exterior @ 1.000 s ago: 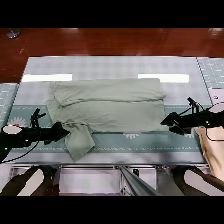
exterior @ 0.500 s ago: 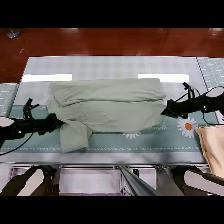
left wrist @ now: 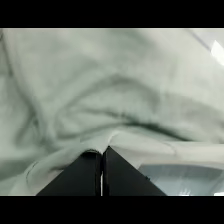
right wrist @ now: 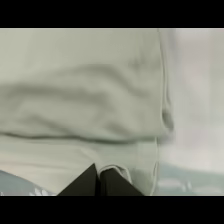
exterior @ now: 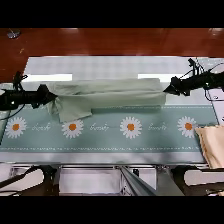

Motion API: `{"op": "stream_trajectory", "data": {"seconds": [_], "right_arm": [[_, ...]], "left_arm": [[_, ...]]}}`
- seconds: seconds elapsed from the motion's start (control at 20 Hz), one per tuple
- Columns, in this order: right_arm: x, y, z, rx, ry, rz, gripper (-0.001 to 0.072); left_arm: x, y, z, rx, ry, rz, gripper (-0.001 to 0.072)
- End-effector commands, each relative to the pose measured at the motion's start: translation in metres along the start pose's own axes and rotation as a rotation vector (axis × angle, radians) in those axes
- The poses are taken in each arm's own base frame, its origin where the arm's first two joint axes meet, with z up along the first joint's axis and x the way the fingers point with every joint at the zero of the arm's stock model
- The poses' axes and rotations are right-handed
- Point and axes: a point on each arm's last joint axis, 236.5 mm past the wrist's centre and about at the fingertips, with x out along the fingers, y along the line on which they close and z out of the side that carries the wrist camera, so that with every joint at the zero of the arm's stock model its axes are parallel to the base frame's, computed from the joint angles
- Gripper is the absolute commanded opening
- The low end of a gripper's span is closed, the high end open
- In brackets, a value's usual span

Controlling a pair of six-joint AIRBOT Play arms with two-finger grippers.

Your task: Fold the shirts.

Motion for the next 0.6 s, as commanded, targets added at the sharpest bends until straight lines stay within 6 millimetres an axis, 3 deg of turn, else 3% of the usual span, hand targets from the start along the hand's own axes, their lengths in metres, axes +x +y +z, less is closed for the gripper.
{"op": "stream_trajectory", "data": {"seconds": [0.0,0.2,0.35,0.55], "right_arm": [[0.025,0.009,0.045,-0.021,-0.034,0.013,0.0025],[0.047,0.004,0.083,0.045,-0.037,0.025,0.0025],[0.053,0.002,0.095,0.058,-0.040,0.031,0.0026],[0.055,0.010,0.098,0.081,-0.046,0.070,0.0030]], "left_arm": [[0.039,-0.014,0.044,-0.018,0.010,-0.029,0.0026],[0.068,-0.025,0.074,-0.005,0.025,-0.045,0.0026],[0.074,-0.030,0.094,0.011,0.003,-0.054,0.0026],[0.082,-0.031,0.096,0.019,0.006,-0.054,0.0026]]}}
